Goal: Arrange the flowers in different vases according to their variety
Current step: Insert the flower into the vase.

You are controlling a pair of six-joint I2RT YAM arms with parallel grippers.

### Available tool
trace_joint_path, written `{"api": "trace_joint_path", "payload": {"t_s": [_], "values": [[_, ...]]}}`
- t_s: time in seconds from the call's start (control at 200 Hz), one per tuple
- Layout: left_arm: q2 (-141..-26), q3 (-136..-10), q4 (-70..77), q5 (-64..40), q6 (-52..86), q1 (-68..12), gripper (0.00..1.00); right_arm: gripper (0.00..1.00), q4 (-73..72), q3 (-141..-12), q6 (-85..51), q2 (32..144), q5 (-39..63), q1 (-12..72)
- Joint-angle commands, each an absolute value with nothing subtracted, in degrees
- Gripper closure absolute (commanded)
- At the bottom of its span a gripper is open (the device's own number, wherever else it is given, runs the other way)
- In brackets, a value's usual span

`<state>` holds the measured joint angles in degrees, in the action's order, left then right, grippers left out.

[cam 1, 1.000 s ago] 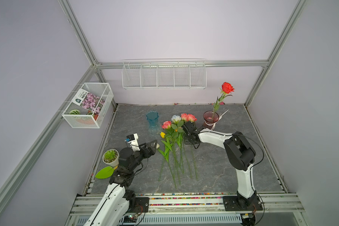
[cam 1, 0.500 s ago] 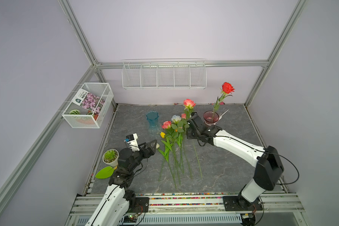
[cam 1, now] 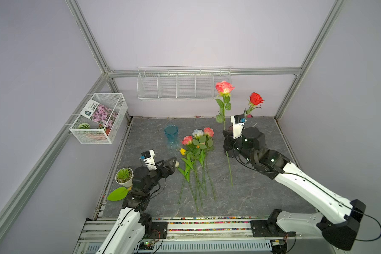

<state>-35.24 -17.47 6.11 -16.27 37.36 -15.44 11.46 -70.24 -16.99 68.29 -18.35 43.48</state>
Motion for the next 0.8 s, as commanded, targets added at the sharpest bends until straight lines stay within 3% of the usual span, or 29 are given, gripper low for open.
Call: {"api": "trace_joint_path", "payload": {"t_s": [0.0, 0.29, 0.525, 0.795], "values": [[-35.2, -18.0, 6.7, -15.8, 36.3, -15.7, 0.01, 1.00, 1.6, -70.8, -8.8, 66.3, -21.0, 42.9], [-35.8, -17.8, 7.0, -15.6, 36.1, -15.7, 0.00, 1.00, -16.2, -75.8, 0.4, 69.2, -26.1, 37.4], [-35.5, -18.0, 6.6, -14.9, 35.7, -15.7, 0.00, 1.00, -31.7, -76.8, 5.3, 77.0, -24.2, 31.6], [-36.8, -18.0, 7.3, -14.9, 35.4, -15.7, 0.01, 1.00, -33.2, -81.8, 4.7, 85.3, -22.7, 27.4]]}}
